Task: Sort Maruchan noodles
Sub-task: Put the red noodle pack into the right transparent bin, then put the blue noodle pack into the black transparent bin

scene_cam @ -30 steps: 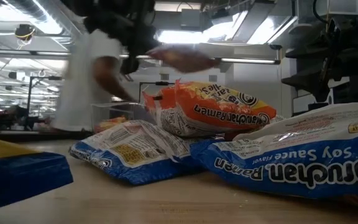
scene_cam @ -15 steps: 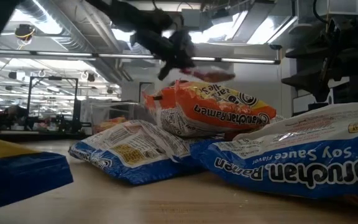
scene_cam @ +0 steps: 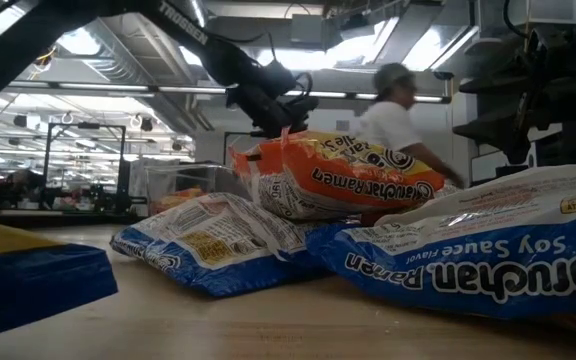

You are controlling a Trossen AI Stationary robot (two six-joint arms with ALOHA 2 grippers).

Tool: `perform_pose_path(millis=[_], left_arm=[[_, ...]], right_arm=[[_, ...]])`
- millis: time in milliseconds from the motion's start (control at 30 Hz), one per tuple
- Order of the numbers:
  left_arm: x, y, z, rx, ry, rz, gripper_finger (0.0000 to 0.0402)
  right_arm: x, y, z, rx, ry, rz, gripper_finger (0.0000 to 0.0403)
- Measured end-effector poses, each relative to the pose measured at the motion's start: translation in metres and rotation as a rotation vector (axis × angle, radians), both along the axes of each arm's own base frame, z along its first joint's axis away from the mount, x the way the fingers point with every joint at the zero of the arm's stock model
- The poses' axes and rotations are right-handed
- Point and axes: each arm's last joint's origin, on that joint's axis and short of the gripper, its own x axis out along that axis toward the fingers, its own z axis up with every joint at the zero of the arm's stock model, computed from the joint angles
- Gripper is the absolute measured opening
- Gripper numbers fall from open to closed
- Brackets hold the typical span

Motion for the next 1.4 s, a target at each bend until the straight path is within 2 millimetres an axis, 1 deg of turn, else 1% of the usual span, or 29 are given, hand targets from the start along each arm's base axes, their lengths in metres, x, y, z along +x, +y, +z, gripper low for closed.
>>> perform_pose_path(millis=[300, 400, 500, 600, 767, 833, 900, 1000, 1100, 1167, 1200, 1267, 1400], left_arm=[[0.006, 0.005, -0.026, -0.003, 0.054, 0.004, 0.0], [0.007, 0.006, -0.032, -0.006, 0.067, 0.005, 0.0003], [0.009, 0.005, -0.035, 0.038, 0.099, 0.034, 0.0022], [0.011, 0.003, -0.035, 0.104, 0.12, 0.003, 0.0047], [0.016, -0.002, -0.034, 0.133, 0.112, -0.028, 0.0089], [0.017, -0.003, -0.03, 0.147, 0.092, -0.027, 0.0099], [0.016, -0.003, -0.022, 0.176, 0.074, -0.011, 0.0105], [0.014, -0.001, -0.003, 0.223, 0.045, -0.012, 0.0107], [0.01, -0.005, 0.028, 0.233, -0.02, -0.049, 0.0106], [0.006, -0.013, 0.054, 0.23, -0.066, -0.117, 0.0106], [0.003, -0.019, 0.065, 0.217, -0.083, -0.162, 0.0106], [-0.003, -0.039, 0.09, 0.192, -0.116, -0.28, 0.0106], [-0.021, -0.094, 0.135, 0.167, -0.14, -0.481, 0.0106]], right_arm=[[0.0, 0.0, 0.0, 0.018, -0.005, 0.0, 0.0324], [0.0, 0.0, 0.0, 0.018, -0.005, 0.0, 0.0324], [0.0, 0.0, 0.0, 0.018, -0.005, 0.0, 0.0324], [0.0, 0.0, 0.0, 0.018, -0.005, 0.0, 0.0324], [0.0, 0.0, 0.0, 0.018, -0.005, 0.0, 0.0324], [0.0, 0.0, 0.0, 0.018, -0.005, 0.0, 0.0324], [0.0, 0.0, 0.0, 0.018, -0.005, 0.0, 0.0324], [0.0, 0.0, 0.0, 0.018, -0.005, 0.0, 0.0324], [0.0, 0.0, 0.0, 0.018, -0.005, 0.001, 0.0324], [0.0, 0.0, 0.0, 0.018, -0.004, 0.003, 0.0324], [0.0, 0.0, 0.0, 0.018, -0.004, 0.003, 0.0324], [0.0, 0.0, 0.0, 0.018, -0.004, 0.007, 0.0324], [0.0, 0.0, 0.0, 0.018, -0.003, 0.011, 0.0324]])
